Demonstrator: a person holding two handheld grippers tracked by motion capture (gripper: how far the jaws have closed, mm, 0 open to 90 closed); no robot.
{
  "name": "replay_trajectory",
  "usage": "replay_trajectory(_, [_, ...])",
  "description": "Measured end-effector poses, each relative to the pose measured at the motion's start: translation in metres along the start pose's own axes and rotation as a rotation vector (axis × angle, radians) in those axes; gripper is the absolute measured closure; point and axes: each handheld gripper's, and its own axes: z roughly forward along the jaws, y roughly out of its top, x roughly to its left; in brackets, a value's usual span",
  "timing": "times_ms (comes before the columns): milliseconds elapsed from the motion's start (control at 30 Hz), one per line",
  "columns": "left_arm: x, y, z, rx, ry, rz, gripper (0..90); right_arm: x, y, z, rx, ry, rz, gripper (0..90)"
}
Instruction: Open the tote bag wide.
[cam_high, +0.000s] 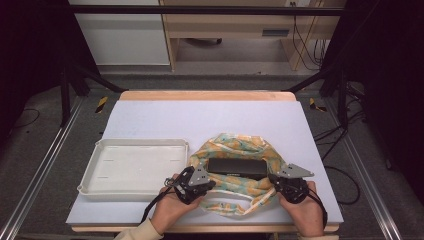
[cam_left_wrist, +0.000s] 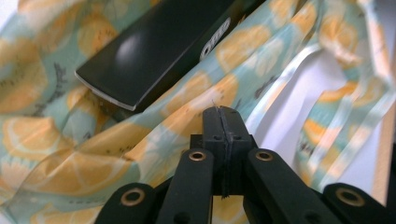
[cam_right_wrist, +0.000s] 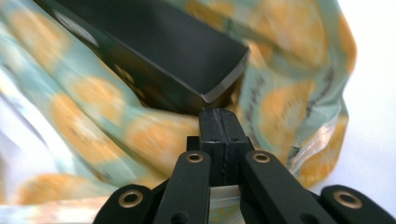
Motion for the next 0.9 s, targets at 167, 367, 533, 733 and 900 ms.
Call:
replay_trajectory(167, [0.003, 0.0, -0.003, -0.008, 0.005, -0.009, 90.0, 0.019, 0.013, -0.003, -0.028, 0.0, -0.044, 90.0])
replay_trajectory(367, [0.005, 0.004, -0.007, -0.033, 0.012, -0.023, 90.0, 0.031, 0.017, -0.003, -0.053, 0.02, -0.05, 90.0])
replay_trajectory(533, [0.004, 0.009, -0.009, -0.053, 0.017, -0.026, 90.0, 0.047, 0.023, 0.009, -0.063, 0.058, -0.069, 90.0])
replay_trajectory(733, [0.002, 0.012, -0.005, -0.064, 0.019, -0.027, 90.0, 0.055, 0.019, 0.029, 0.04, 0.095, -0.108, 90.0])
replay_trajectory(900, [-0.004, 0.013, 0.005, -0.032, 0.025, -0.03, 90.0, 0.058, 0.014, 0.035, 0.098, 0.13, -0.125, 90.0])
